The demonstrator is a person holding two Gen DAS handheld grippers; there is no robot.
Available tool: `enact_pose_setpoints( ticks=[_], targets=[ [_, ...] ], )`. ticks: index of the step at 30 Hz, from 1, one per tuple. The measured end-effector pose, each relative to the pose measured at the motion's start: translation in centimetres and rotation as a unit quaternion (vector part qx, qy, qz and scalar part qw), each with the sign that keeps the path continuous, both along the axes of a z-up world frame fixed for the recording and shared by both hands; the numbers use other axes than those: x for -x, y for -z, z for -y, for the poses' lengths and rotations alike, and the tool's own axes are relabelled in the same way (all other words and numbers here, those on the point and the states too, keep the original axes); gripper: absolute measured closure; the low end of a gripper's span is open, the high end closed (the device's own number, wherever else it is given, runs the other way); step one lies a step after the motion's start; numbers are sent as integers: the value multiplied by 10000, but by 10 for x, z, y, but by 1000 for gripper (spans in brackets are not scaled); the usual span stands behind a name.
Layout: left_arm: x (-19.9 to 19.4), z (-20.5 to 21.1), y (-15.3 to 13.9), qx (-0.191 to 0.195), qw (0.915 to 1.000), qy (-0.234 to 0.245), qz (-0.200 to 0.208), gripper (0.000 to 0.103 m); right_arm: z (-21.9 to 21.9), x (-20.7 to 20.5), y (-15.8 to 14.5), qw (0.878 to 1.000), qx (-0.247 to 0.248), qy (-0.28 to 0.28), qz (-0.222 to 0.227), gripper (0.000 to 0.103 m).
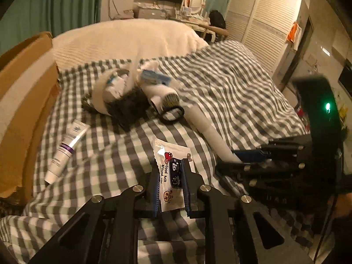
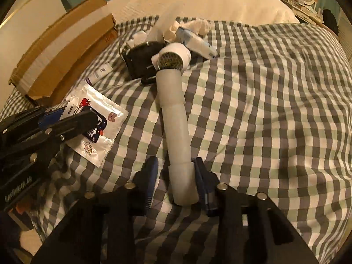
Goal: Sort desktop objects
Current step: 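Grasp the white sachet with left tool while right tool grasps the white plastic tube, then carry the sachet and white tube into the cardboard box and release both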
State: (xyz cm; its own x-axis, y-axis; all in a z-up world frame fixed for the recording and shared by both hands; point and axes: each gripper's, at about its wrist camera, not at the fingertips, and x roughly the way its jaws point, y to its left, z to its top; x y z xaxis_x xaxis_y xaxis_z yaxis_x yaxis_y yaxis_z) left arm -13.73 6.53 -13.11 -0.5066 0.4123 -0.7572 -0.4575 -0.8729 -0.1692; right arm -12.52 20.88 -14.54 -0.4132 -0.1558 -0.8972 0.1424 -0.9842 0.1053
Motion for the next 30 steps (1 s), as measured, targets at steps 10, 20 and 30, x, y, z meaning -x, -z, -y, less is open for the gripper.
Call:
enact_pose_setpoints(
  ticks=[10,20,30],
  targets=[
    [-14,5,-20,-252,9989,15,-403,96,-9,-19,-20,9988,242,251,-356,85],
    [-25,26,-47,-561,9960,-92,-693,98,0,-47,-63,9954,311,320,-851,85],
    [-17,81,-102,-707,9859,-858,-1252,98,23,-46,-112,9894,367,108,-1404,85]
  ],
)
